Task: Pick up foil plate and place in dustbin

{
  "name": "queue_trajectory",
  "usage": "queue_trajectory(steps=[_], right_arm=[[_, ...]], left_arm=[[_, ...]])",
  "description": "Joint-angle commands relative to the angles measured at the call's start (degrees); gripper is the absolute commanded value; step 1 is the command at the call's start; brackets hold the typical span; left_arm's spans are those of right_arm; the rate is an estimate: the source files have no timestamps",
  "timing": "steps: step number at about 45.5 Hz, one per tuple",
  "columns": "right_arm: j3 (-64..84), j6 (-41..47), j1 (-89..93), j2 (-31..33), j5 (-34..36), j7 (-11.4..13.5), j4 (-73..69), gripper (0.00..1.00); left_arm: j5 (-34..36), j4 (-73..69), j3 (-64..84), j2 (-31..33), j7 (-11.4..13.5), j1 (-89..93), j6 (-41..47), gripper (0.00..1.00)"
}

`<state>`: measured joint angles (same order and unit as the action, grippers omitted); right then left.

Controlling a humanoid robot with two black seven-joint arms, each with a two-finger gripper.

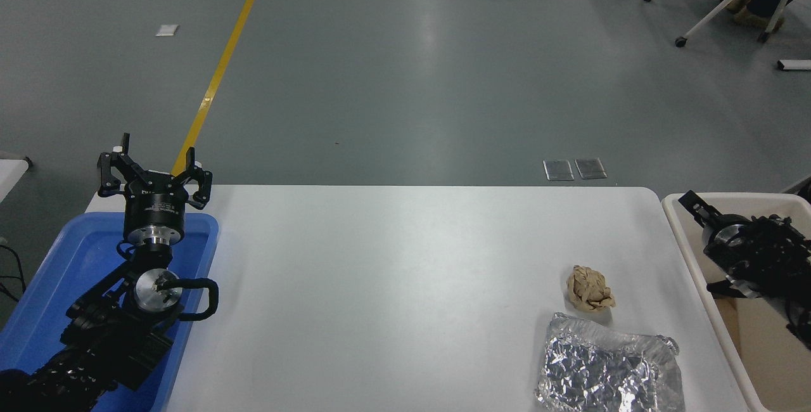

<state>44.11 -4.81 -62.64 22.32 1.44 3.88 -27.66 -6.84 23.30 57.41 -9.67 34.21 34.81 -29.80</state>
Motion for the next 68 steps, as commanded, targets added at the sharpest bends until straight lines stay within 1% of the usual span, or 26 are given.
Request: queue_trajectory(steps=[1,5,9,21,32,39,45,50,59,68], right_arm=[[13.88,1.21,-20.31,1.68,0.06,-0.01,-22.95,1.00],[16.61,2.17,-27.43,0.97,0.06,-0.01,-30.42,1.00],[17.85,5.24,-33.33,0.53,0.14,-0.01,-35.44,1.00],[20.48,17.11,-48.09,0.97,0.41,-0.01,-44.05,1.00],[22.51,32.75,-63.91,5.62,0.23,-0.01,-52.14,1.00],[22.86,39.52,-70.51,7.30,-0.03,0.07,-56.10,1.00],[24.61,43.83,-73.68,8.17,-0.29,-0.01,-56.63,1.00],[25.41,49.62,-75.96,10.11,-3.27,0.07,-57.24,1.00],[25.49,49.81,-78.95,12.57,-8.29,-0.01,-59.62,1.00],[25.49,49.81,-78.08,12.48,-8.73,0.25,-59.44,1.00]], left_arm=[[0.07,-0.01,-0.01,0.00,-0.02,-0.01,-0.08,0.99],[0.07,0.08,-0.01,0.00,-0.02,-0.01,-0.17,0.99],[0.07,-0.01,-0.01,0.00,-0.02,-0.01,-0.17,0.99],[0.07,-0.01,-0.01,0.00,-0.02,-0.01,-0.17,0.99],[0.07,0.08,-0.01,0.00,-0.11,-0.01,-0.26,0.99],[0.07,-0.01,-0.01,0.00,-0.11,-0.01,-0.26,0.99],[0.16,0.08,-0.01,0.00,-0.11,-0.01,-0.35,0.99],[0.16,0.08,-0.01,0.00,-0.11,-0.01,-0.35,0.99],[0.16,0.08,-0.01,0.00,-0.11,-0.01,-0.35,0.99],[0.16,0.08,-0.01,0.00,-0.11,-0.01,-0.35,0.99]])
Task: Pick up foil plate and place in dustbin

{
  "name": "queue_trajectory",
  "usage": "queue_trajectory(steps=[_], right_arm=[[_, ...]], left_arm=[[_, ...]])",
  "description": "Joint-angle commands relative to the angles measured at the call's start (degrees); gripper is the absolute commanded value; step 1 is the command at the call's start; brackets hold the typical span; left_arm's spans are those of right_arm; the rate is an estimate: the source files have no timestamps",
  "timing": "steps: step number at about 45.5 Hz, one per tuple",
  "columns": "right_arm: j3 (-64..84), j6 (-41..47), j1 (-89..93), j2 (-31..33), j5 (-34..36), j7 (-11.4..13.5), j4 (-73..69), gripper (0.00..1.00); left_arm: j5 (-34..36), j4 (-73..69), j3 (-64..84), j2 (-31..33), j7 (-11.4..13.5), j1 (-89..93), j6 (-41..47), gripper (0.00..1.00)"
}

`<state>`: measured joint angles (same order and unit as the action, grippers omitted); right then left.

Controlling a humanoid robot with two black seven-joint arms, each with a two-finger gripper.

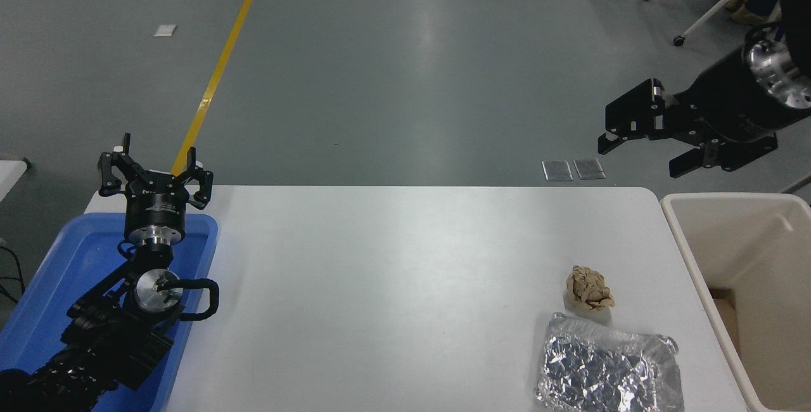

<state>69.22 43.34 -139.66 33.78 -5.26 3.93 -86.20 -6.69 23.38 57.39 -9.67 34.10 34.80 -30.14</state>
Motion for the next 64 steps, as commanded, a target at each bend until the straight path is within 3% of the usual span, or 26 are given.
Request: queue_trajectory(steps=[1,9,28,45,52,64], right_arm=[[0.48,1.66,-0.88,1.02,-1.95,0.29,-0.72,1.00],[0.65,1.40,4.21,1.90,-1.77,0.46,0.86,1.00],[-0.84,-18.55,27.50,6.82,-1.68,0.55,4.64,1.00],[-0.75,-20.49,38.49,12.88,-2.38,0.38,4.20,1.00],[-0.93,-23.21,43.59,14.99,-7.30,0.29,4.11,1.00],[-2.77,-28.13,50.62,15.17,-9.15,0.03,2.45,1.00]], left_arm=[[0.01,0.00,0.00,0.00,0.00,0.00,-0.01,0.99],[0.01,0.00,0.00,0.00,0.00,0.00,-0.01,0.99],[0.01,0.00,0.00,0.00,0.00,0.00,-0.01,0.99],[-0.08,0.00,0.00,0.00,0.00,0.00,-0.01,0.99],[-0.08,0.00,0.00,0.00,0.00,0.00,0.08,0.99],[-0.08,-0.09,0.00,0.00,0.00,0.00,0.08,0.99]])
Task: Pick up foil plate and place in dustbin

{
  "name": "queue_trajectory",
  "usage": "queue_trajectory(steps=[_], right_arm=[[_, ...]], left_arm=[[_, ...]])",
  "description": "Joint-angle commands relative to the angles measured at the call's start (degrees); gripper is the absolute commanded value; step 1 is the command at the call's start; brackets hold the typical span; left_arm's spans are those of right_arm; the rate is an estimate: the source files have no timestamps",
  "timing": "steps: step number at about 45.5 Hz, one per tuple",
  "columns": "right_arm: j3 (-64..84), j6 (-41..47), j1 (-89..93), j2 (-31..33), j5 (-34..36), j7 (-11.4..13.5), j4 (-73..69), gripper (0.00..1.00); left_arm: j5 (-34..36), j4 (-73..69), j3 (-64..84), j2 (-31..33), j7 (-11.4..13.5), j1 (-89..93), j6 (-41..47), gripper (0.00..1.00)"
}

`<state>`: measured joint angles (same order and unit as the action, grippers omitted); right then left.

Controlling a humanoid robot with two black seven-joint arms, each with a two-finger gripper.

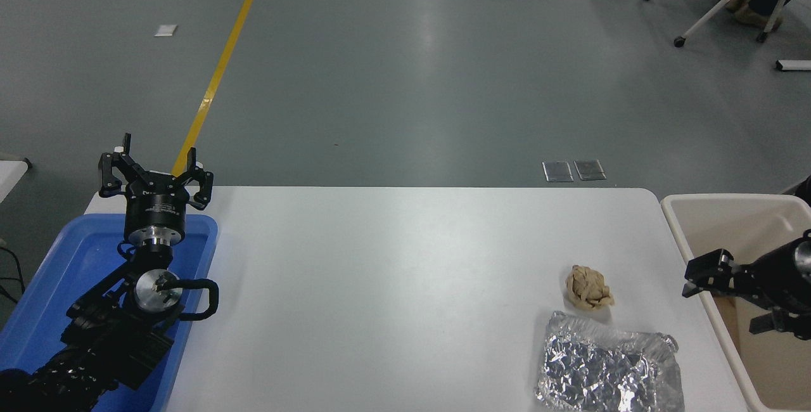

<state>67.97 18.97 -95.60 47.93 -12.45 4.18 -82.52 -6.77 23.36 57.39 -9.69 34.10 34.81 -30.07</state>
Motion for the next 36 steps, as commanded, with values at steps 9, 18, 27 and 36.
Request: queue_trajectory(steps=[9,18,27,36], right_arm=[[-5.83,-7.37,12.89,0.32,-2.58,-0.31,-2.30,1.00],[-11.28,-10.09,17.46,-0.21,-4.16,-0.31,-3.35,1.00],[-12.86,-17.30,21.24,-3.37,-6.01,-0.31,-3.18,1.00],[-13.75,-21.61,24.76,-6.53,-7.15,-0.22,-1.77,1.00]], left_arm=[[0.00,0.02,0.00,0.02,0.09,0.00,0.02,0.99],[0.00,0.02,0.00,-0.07,0.00,0.00,0.02,0.99],[0.00,0.02,0.00,-0.07,0.00,0.00,0.01,0.99],[0.00,0.02,0.00,-0.07,0.09,0.00,0.02,0.99]])
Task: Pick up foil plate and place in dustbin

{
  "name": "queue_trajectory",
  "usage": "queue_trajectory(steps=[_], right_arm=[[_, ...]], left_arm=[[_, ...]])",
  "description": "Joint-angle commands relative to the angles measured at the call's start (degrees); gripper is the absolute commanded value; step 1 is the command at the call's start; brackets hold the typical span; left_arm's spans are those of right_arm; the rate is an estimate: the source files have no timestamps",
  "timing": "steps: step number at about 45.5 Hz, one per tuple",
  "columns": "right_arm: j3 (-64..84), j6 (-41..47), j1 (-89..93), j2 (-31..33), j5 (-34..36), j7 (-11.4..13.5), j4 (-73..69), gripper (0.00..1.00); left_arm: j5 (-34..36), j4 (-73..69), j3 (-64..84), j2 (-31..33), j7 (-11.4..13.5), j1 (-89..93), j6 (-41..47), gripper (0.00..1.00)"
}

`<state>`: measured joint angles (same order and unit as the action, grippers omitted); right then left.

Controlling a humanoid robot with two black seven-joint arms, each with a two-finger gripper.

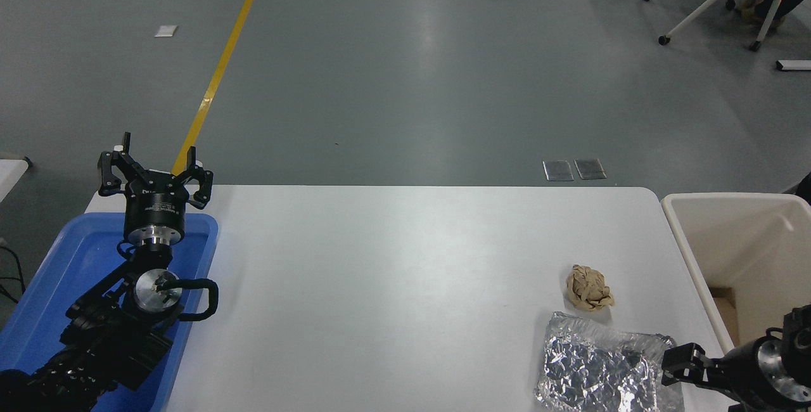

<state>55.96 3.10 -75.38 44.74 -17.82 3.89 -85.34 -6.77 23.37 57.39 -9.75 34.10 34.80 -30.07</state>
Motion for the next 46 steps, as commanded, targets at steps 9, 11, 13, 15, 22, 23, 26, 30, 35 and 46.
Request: queue_trajectory(steps=[9,11,13,15,22,23,26,30,35,46], right_arm=[[-1.73,-9.42,6.74,-5.36,-2.83,0.07,2.01,1.00],[-1.73,-11.00,7.44,-5.97,-2.83,0.07,2.63,1.00],[-1.73,-13.02,8.32,-7.11,-2.83,0.07,3.77,0.99],[-1.73,-14.25,9.02,-7.91,-2.83,0.07,4.91,0.98],[-1.73,-15.57,10.43,-9.40,-2.83,0.07,8.25,0.94],[-1.73,-15.75,10.52,-9.40,-2.83,0.07,8.61,0.93],[-1.73,-15.75,10.61,-9.49,-2.83,0.07,8.87,0.92],[-1.73,-15.75,10.87,-10.02,-2.74,0.07,8.87,0.75],[-1.64,-15.40,11.84,-10.63,-2.66,0.07,8.87,0.35],[-1.46,-13.99,11.57,-10.46,-2.65,0.07,8.61,0.00]], left_arm=[[0.00,0.00,0.00,0.08,0.08,0.00,0.01,0.99],[-0.09,-0.08,0.00,-0.01,0.08,0.00,0.01,0.99],[0.00,0.00,0.00,-0.01,0.00,0.00,0.01,0.99],[0.00,0.00,0.00,0.08,0.00,0.00,0.01,0.99],[-0.09,-0.08,0.00,-0.01,0.00,0.00,0.01,0.99],[-0.09,0.00,0.00,-0.01,0.08,0.00,0.01,0.99],[-0.09,-0.08,0.00,0.08,0.08,0.00,0.01,0.99],[-0.09,-0.08,0.00,-0.01,0.08,0.00,0.01,0.99],[-0.09,0.00,0.00,0.08,0.08,0.00,0.01,0.99],[-0.09,0.00,0.00,-0.01,0.08,0.00,0.01,0.99]])
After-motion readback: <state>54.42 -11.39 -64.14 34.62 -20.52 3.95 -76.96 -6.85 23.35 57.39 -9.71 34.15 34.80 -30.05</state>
